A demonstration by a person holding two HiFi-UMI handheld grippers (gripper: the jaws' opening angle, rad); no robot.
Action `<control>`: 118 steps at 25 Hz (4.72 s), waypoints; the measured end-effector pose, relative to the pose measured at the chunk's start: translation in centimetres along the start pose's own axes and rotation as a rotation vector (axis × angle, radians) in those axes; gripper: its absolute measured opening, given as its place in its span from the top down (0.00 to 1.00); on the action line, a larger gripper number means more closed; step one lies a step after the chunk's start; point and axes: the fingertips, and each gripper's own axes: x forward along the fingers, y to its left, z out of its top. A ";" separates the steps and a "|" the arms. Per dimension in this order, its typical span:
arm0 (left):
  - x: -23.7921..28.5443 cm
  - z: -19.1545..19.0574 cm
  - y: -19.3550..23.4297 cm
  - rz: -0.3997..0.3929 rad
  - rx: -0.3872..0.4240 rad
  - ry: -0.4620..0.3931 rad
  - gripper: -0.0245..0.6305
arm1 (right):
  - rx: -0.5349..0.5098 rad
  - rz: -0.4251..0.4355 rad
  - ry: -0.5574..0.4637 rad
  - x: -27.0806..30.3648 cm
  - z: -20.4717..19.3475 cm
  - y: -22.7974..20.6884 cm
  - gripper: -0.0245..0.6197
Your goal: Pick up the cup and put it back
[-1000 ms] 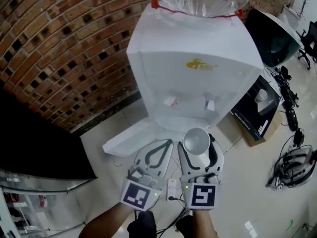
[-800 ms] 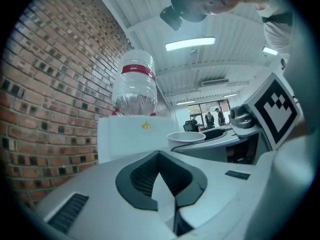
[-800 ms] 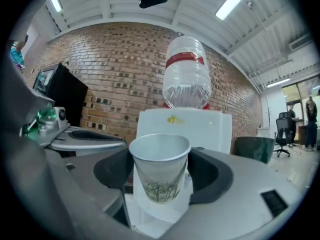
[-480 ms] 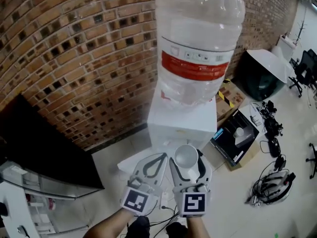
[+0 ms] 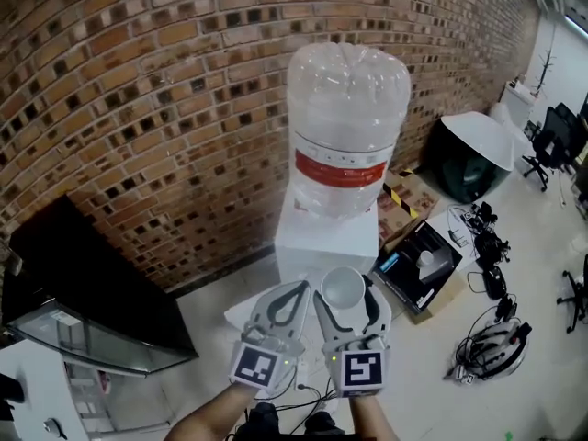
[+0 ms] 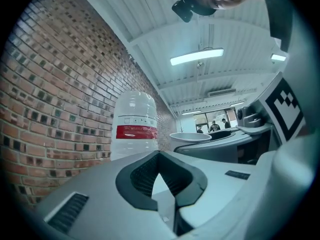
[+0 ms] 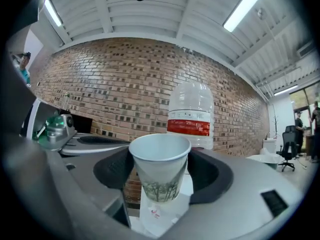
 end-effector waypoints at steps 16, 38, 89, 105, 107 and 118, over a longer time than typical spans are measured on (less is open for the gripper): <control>-0.5 1.4 -0.8 -0.031 -0.006 -0.011 0.96 | 0.026 -0.022 -0.002 -1.5 1.0 0.0 0.43; -0.9 -11.9 2.1 -0.019 -0.037 0.014 0.96 | 0.062 0.003 0.061 3.8 -13.2 1.2 0.43; -5.7 -72.5 4.0 -0.164 -0.054 0.206 0.96 | 0.119 -0.084 0.105 27.3 -81.0 1.8 0.43; -6.4 -74.2 4.3 -0.181 -0.040 0.234 0.96 | 0.156 -0.097 0.139 29.0 -83.8 0.8 0.34; -6.6 -74.2 4.2 -0.185 -0.045 0.240 0.96 | 0.160 -0.100 0.131 28.0 -83.1 1.0 0.34; -6.8 -71.5 4.0 -0.179 -0.070 0.200 0.96 | 0.161 -0.090 0.066 18.8 -71.9 4.2 0.62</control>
